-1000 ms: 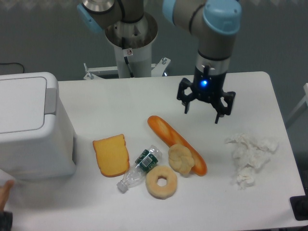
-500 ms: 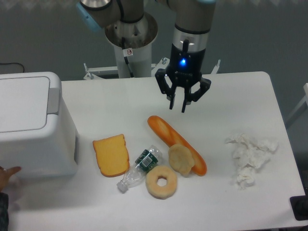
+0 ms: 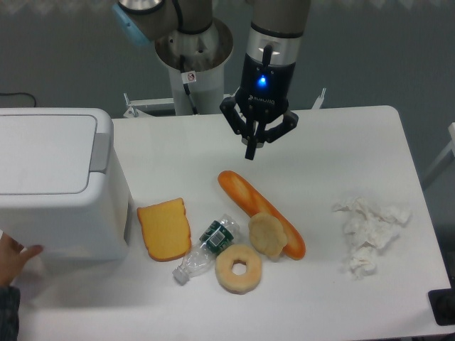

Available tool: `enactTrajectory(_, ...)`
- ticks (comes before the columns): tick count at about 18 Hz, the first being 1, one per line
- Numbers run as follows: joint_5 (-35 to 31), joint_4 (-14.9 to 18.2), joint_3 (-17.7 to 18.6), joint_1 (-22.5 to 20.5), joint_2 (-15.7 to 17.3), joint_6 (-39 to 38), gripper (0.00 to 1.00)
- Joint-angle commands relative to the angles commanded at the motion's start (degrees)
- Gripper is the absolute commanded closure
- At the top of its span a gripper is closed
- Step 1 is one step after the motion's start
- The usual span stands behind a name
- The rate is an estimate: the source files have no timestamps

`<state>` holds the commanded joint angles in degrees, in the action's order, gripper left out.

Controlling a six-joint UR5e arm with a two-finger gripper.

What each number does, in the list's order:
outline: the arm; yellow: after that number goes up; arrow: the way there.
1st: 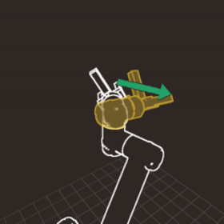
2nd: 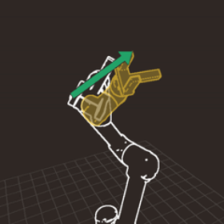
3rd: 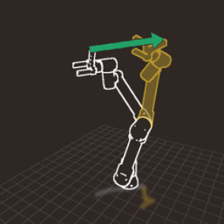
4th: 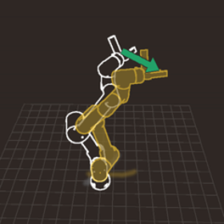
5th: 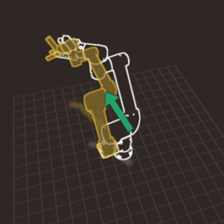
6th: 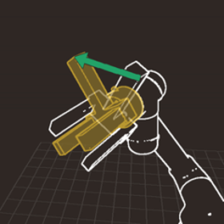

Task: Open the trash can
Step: 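Move the gripper over the white bin's lid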

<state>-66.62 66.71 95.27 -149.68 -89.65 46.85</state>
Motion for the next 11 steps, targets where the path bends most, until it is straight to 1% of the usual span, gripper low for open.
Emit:
enactTrajectory(2, 0.4, 0.0, 0.1, 0.1, 0.6, -0.8, 0.89)
enactTrajectory(6, 4.0, -0.1, 0.1, 0.1, 1.8, -3.1, 0.89)
enactTrajectory(9, 6.3, -0.2, 0.1, 1.1, 2.5, -6.6, 0.89)
enactTrajectory(11, 7.2, -0.4, 0.1, 2.5, 2.6, -8.9, 0.89)
